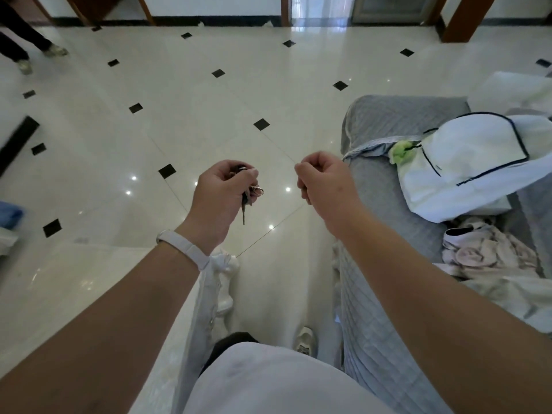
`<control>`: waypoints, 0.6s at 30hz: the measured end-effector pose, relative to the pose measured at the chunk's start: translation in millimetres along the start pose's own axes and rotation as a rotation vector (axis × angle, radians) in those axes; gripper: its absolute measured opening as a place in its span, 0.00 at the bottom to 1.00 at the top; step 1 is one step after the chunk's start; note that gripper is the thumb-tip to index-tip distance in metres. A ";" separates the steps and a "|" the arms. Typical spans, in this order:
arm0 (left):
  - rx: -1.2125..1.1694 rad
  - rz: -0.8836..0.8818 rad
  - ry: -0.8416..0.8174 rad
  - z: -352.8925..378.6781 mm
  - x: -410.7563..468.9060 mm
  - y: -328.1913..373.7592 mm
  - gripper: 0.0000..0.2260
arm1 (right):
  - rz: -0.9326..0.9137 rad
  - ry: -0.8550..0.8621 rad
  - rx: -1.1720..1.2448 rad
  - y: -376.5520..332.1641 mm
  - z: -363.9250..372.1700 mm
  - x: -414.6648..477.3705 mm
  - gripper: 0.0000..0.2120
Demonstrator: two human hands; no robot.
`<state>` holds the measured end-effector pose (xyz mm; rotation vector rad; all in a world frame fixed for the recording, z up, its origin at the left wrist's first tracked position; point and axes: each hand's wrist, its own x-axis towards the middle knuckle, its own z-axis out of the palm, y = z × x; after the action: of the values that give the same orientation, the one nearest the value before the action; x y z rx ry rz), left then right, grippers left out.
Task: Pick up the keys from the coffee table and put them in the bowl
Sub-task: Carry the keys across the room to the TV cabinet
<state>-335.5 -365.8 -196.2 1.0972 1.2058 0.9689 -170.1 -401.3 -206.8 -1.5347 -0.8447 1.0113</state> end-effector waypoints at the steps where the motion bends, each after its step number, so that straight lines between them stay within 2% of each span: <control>1: -0.005 0.004 0.008 1.0 7.7 1.2 0.01 | 0.001 -0.005 -0.010 -1.2 1.0 7.3 0.04; 11: -0.063 0.024 0.028 -24.4 105.4 2.2 0.01 | 0.009 -0.056 -0.102 -15.1 57.5 97.7 0.03; 18: -0.100 0.062 0.081 -86.3 213.8 15.9 0.01 | -0.014 -0.120 -0.210 -41.1 138.5 179.1 0.03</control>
<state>-395.1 -144.8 -228.2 1.0295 1.1809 1.1185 -228.0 -178.5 -207.4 -1.6529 -1.0723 1.0382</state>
